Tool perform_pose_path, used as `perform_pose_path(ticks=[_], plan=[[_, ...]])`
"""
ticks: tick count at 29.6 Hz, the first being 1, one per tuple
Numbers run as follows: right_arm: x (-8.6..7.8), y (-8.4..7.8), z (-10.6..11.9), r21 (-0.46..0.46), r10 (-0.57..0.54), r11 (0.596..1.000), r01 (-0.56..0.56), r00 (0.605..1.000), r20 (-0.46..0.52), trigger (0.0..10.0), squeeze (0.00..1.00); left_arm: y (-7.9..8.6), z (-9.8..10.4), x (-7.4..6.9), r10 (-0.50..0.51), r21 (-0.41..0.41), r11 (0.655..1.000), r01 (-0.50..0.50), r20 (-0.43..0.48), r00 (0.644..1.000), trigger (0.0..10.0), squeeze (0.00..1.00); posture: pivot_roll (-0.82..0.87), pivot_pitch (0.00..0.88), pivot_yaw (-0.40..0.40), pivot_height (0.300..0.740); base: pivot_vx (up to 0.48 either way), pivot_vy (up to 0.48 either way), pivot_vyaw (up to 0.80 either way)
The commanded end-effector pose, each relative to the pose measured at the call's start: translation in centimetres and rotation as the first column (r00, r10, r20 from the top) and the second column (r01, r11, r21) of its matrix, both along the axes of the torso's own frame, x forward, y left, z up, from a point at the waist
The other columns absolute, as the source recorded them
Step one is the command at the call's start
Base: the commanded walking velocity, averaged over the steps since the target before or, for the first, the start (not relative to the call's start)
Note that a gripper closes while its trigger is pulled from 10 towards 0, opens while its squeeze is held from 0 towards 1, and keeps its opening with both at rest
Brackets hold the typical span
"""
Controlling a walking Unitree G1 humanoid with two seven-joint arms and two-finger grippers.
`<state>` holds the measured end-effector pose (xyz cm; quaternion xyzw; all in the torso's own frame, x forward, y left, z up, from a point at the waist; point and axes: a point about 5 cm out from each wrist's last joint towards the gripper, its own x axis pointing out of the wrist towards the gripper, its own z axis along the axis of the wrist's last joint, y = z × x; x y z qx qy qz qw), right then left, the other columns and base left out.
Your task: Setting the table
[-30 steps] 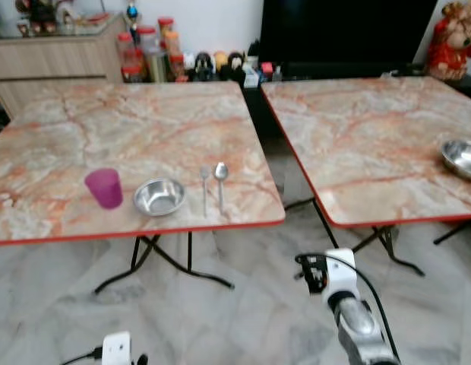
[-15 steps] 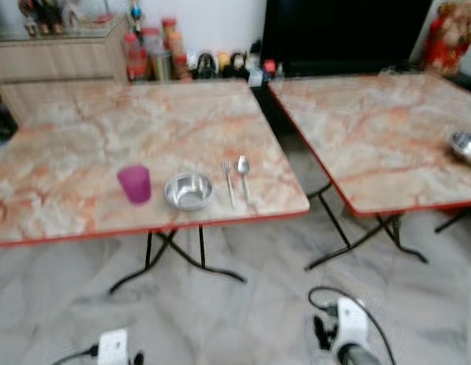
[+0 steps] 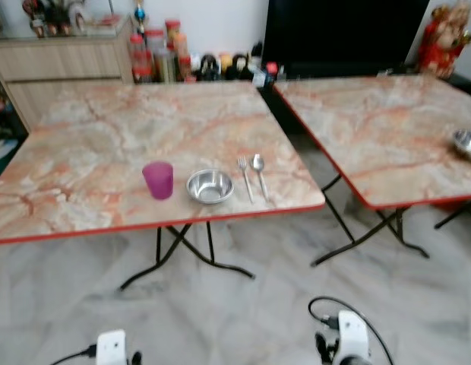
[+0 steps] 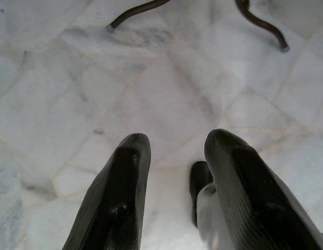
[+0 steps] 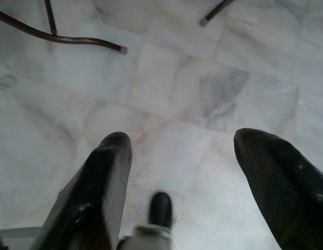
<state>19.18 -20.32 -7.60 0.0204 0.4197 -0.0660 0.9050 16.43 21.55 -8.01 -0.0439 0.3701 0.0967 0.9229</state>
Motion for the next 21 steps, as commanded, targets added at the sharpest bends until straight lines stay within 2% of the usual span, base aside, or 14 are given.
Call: perform_pose_path(ticks=[1, 7, 10, 21], plan=[[0.39, 0.38, 0.11, 0.009, 0.002, 1.0, -0.002, 1.0, 0.003, 10.0, 0.0, 0.27, 0.08, 0.1, -0.002, 0.01, 1.0, 0.002, -0.002, 1.0, 10.0, 0.0, 0.06, 0.0, -0.012, 0.74, 0.0, 0.0, 0.0], [0.57, 0.51, 0.22, 0.004, 0.025, 1.0, -0.025, 1.0, 0.014, 10.0, 0.0, 0.14, 0.07, 0.17, -0.006, 0.007, 1.0, 0.006, -0.003, 1.0, 10.0, 0.0, 0.06, 0.0, -0.014, 0.74, 0.0, 0.0, 0.08], [0.48, 0.56, 0.15, 0.009, 0.016, 1.0, -0.016, 1.0, 0.011, 10.0, 0.0, 0.14, 0.08, 0.17, -0.008, 0.011, 1.0, 0.008, -0.002, 1.0, 10.0, 0.0, 0.06, 0.0, -0.015, 0.74, 0.292, 0.0, 0.46], [0.08, 0.61, -0.09, 0.027, -0.01, 1.0, 0.01, 1.0, -0.006, 10.0, 0.0, -0.04, 0.1, 0.31, -0.008, 0.007, 1.0, 0.008, 0.0, 1.0, 10.0, 0.0, 0.06, 0.0, -0.019, 0.74, 0.325, 0.0, 0.0]])
